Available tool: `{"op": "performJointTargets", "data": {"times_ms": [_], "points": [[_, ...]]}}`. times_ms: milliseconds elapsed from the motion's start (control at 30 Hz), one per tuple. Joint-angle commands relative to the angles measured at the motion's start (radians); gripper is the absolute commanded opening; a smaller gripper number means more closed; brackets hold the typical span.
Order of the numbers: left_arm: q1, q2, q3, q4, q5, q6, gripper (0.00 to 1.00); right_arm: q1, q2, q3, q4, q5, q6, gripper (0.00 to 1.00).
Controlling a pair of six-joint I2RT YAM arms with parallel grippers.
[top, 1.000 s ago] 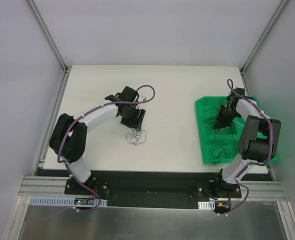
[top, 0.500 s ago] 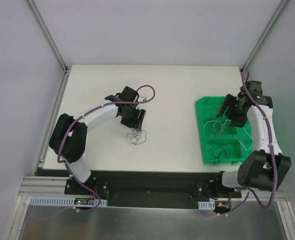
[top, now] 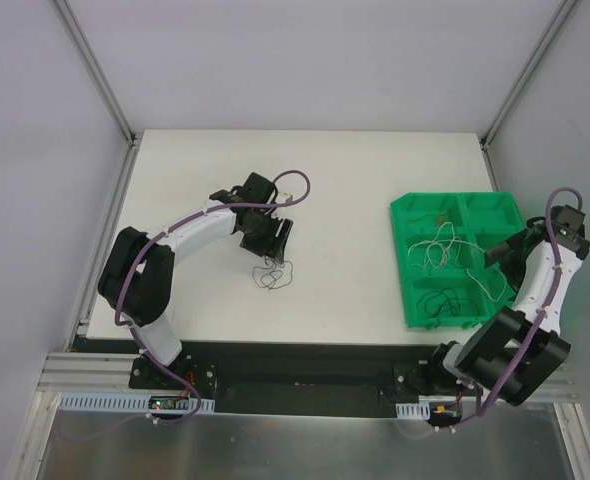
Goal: Untangle the cables
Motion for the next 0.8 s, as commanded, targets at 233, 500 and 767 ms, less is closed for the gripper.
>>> {"op": "performJointTargets", "data": {"times_ms": [233, 500, 767], "points": [[0.007, -0.056, -0.019, 0.01, 0.05, -0.002, 0.59, -0.102, 0.048, -0.129, 0.221, -0.008, -0.067, 0.75], [0.007, -0.057, -0.019, 0.01, 0.05, -0.001, 0.58, -0.102, 0.082, -0.222, 0.36, -0.04, -0.086, 0.56], [0.005, -0.064, -0.028, 0.012, 0.056, -0.002, 0.57, -0.093, 0.012, -0.201, 0.319, -0.02, -0.086, 0.1]]}}
